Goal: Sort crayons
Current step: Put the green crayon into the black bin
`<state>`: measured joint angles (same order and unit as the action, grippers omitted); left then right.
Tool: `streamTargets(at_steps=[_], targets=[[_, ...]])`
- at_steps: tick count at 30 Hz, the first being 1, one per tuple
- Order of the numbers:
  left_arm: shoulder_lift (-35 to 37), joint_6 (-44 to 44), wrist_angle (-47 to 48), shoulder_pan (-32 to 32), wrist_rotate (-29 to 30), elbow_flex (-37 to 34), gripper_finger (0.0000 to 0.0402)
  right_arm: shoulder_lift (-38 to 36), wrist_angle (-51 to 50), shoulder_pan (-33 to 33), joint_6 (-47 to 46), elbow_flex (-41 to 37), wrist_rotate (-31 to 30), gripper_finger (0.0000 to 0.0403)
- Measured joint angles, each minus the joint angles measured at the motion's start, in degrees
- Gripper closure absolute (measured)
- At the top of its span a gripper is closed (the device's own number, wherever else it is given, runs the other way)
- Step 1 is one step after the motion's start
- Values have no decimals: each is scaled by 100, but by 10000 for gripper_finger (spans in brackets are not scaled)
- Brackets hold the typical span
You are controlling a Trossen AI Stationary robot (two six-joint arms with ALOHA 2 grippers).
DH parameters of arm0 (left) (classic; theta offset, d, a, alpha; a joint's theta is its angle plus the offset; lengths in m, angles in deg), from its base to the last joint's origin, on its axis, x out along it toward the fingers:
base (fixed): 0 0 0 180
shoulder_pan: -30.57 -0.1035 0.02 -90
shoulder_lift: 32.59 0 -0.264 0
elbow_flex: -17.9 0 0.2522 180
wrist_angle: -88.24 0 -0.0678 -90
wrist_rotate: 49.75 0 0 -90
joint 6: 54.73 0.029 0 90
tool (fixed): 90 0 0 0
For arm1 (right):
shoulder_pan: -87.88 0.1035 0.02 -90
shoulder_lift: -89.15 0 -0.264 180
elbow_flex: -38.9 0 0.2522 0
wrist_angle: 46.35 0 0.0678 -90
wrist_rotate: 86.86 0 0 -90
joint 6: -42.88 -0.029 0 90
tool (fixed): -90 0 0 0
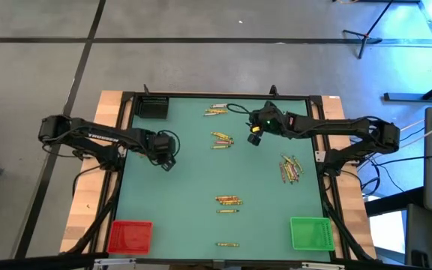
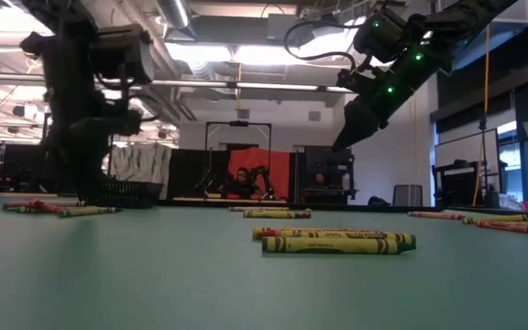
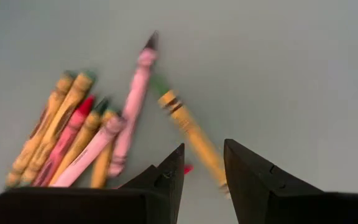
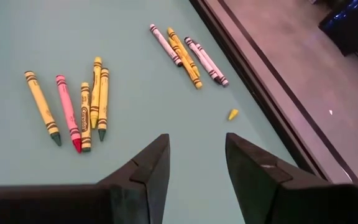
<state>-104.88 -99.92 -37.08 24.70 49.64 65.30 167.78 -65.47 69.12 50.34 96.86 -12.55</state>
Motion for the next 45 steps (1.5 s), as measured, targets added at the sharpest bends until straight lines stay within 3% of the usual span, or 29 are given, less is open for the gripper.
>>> streamTargets(at_steps=[14,25,28,37,45], targets=[[-55,196,-846,-48,-106,-508,310,2,141,1,-12,0,152,248],[-105,680,-1072,-48,-140,-498,391,2,140,0,-11,0,154,249],[-122,849,-1068,-32,-215,-413,397,2,141,0,-10,0,154,249],[-90,1745,-836,149,-170,659,397,2,135,0,-12,0,152,249],[-72,3010,221,-129,1121,2349,397,2,130,0,-12,0,241,249]])
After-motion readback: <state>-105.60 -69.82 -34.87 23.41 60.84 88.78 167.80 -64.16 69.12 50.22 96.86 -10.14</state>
